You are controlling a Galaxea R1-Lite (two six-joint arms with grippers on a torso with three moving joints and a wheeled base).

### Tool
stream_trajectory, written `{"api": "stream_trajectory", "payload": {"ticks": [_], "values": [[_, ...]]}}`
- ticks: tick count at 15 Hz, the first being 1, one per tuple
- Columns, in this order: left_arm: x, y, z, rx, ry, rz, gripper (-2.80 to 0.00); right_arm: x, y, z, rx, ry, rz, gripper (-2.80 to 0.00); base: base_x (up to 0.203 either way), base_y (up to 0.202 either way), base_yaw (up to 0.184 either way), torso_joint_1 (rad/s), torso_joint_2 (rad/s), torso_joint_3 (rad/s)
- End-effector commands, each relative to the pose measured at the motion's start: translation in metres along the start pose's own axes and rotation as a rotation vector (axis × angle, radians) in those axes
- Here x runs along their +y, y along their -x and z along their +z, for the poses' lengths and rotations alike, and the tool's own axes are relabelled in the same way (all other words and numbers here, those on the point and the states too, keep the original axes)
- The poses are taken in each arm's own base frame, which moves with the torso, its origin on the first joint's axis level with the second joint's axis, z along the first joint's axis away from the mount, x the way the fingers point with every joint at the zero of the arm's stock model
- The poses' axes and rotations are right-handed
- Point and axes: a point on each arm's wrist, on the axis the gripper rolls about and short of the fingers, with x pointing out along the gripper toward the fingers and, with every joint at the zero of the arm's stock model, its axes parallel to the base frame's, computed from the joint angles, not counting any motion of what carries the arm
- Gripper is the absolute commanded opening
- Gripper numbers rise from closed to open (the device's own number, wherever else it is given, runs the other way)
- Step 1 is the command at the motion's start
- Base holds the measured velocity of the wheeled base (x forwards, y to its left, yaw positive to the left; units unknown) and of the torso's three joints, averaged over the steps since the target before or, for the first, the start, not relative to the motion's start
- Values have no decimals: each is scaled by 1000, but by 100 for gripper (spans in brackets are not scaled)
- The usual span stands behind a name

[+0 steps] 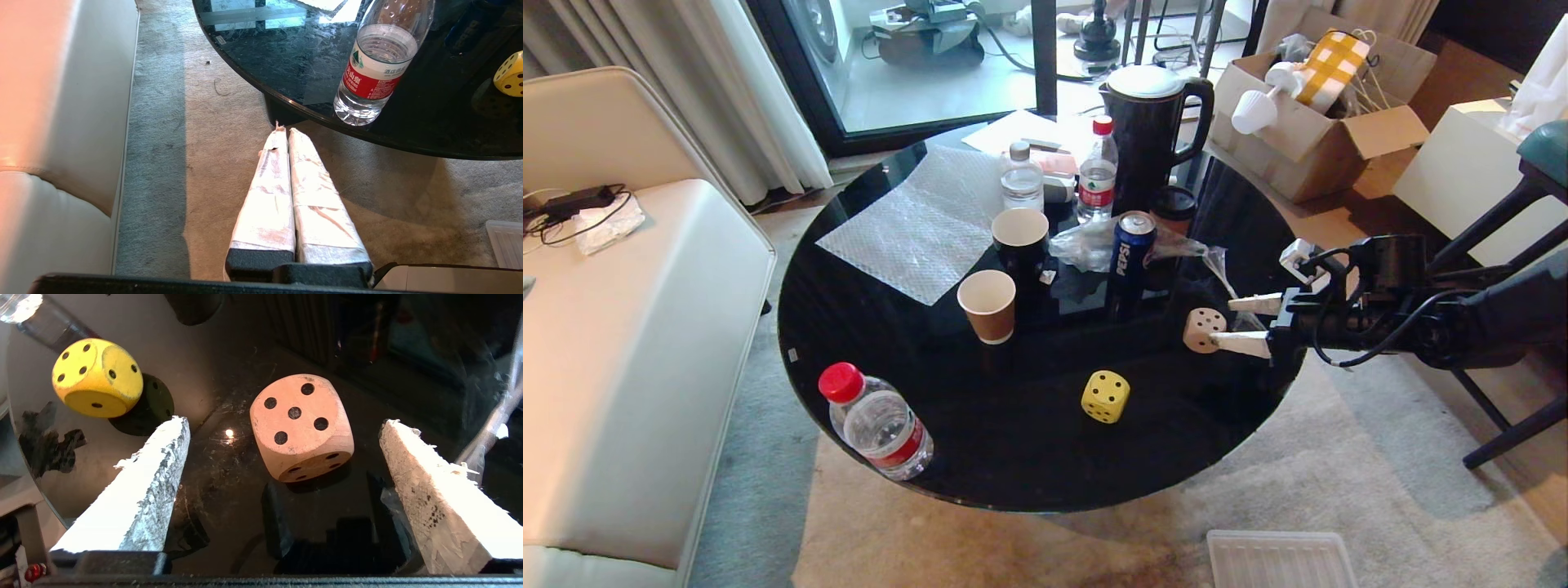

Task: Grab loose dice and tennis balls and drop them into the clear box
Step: Pick up toys out of the box

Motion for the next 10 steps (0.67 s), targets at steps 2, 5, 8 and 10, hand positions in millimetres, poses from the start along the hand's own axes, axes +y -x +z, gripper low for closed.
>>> {"api": "stream_trajectory", "payload": {"ticks": [2, 5, 8, 10], "values": [[0, 0, 0, 0, 0, 1, -280, -7, -7, -9, -13, 14, 38, 0, 0, 0, 0, 0, 0, 0], [0, 0, 0, 0, 0, 1, -280, -15, -12, -13, -26, 51, 52, 0, 0, 0, 0, 0, 0, 0], [0, 0, 0, 0, 0, 1, -280, -21, -19, -22, -30, 58, 75, 0, 0, 0, 0, 0, 0, 0], [0, 0, 0, 0, 0, 1, -280, -24, -23, -25, -34, 63, 83, 0, 0, 0, 0, 0, 0, 0]]}}
